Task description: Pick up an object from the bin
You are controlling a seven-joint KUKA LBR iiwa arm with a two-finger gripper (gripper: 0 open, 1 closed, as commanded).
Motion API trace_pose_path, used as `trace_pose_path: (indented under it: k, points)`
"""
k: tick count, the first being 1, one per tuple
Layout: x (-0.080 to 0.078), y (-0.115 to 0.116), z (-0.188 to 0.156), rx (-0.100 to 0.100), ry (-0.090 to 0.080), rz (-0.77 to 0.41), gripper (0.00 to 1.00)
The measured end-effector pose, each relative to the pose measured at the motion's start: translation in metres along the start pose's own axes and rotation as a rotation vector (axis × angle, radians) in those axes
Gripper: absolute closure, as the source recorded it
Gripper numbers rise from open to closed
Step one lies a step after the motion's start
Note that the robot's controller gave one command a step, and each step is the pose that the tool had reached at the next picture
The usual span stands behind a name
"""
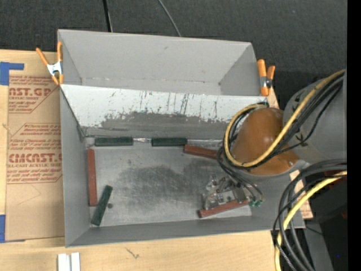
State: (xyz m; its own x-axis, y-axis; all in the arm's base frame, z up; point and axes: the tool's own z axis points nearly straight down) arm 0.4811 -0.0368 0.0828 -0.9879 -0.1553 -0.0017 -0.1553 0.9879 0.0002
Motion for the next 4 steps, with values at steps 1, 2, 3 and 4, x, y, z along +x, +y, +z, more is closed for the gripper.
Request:
trace_pose_path:
  k: [1,2,3,4]
  points:
    - [-0.009,-0.001,-0.004,0.005,-0.035,0.002,0.00]
    - [-0.009,-0.001,-0.004,0.005,-0.033,0.001,0.00]
    - [0.000,-0.037,-0.050,-0.002,0.002,-0.020,0.00]
    - [0.007,-0.058,-0.078,0.003,-0.002,-0.124,0.00]
